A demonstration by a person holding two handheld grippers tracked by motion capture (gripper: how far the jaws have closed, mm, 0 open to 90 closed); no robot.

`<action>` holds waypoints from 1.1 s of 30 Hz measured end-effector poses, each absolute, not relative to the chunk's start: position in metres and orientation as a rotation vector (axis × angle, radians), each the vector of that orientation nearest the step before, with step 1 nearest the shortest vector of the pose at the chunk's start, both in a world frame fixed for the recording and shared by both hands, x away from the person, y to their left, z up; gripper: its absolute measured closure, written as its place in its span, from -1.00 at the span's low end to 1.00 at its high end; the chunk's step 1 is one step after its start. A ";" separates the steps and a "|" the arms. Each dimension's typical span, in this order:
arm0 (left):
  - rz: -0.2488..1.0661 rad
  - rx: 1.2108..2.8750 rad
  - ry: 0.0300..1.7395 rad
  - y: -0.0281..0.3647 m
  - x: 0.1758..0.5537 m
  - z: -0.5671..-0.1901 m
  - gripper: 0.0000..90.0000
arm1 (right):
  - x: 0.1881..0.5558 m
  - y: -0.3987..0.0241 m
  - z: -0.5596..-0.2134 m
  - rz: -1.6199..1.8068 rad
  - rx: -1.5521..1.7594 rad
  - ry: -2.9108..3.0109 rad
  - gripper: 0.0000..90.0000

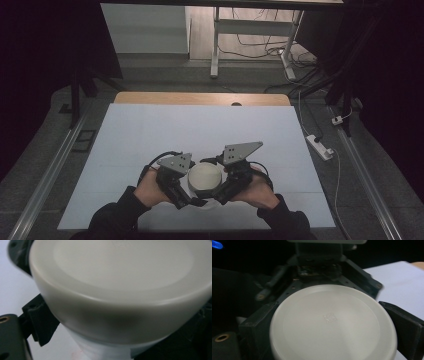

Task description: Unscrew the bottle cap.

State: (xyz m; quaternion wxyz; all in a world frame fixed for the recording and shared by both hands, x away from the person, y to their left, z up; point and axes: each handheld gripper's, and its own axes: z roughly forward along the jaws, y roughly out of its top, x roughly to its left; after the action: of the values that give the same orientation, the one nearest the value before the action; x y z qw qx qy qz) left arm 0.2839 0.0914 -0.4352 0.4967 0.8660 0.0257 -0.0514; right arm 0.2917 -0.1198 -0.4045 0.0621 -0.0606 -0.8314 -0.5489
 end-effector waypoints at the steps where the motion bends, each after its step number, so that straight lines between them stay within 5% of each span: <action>1: -0.129 2.098 0.058 0.091 0.284 -0.436 -0.84 | 0.292 -0.121 -0.405 -1.654 -0.168 -2.488 -0.85; 21: 0.171 2.162 0.441 0.082 0.286 -0.439 -0.83 | 0.288 -0.113 -0.406 -1.712 -0.695 -2.729 -0.98; 33: -0.026 2.115 0.218 0.090 0.288 -0.437 -0.84 | 0.284 -0.117 -0.402 -1.726 -0.450 -2.702 -0.83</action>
State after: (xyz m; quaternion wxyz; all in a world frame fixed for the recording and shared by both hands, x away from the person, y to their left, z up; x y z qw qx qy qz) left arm 0.2878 0.0899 -0.4373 0.4862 0.8692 0.0894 -0.0106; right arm 0.2839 -0.1166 -0.4018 -0.0480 -0.1389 -0.8337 -0.5323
